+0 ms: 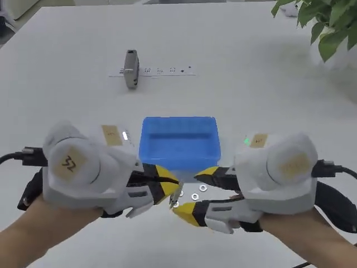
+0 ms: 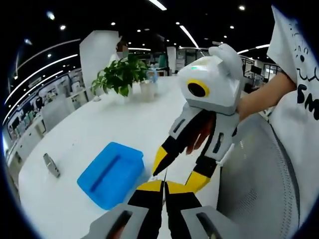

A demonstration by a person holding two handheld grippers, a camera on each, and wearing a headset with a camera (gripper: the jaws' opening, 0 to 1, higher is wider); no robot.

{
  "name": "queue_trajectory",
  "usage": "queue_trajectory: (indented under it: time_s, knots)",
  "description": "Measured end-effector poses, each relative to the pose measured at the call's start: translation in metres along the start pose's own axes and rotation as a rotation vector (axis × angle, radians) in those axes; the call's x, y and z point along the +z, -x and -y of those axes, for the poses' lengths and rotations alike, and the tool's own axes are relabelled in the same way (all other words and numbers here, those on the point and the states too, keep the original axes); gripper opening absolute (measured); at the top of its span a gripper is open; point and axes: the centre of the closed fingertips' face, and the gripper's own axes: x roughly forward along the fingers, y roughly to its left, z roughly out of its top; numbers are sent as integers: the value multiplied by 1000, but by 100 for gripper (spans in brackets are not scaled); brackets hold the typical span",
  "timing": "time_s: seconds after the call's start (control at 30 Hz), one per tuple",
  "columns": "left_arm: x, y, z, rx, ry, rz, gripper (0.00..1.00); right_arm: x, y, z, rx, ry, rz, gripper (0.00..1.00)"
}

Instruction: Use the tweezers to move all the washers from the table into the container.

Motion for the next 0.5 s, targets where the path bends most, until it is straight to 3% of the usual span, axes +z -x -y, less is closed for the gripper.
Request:
queue_trajectory:
  time_s: [0.13, 0.23, 0.33, 0.43, 0.5]
  knots:
    - [1, -2, -1, -16, 9, 9, 0, 3, -14, 10, -11, 62, 2, 14]
    - [-4, -4, -3, -8, -2, 5, 0, 0, -23, 5, 54, 88, -24, 6]
    - [-7, -3, -6, -5, 20, 16, 0, 1, -26, 3, 71, 117, -24, 4]
    - [-10, -2, -9, 39, 25, 17, 0, -1, -27, 6, 65, 158, -45, 3]
    - [-9, 1, -11, 82, 89, 45, 0, -1, -26, 7, 66, 156, -47, 3]
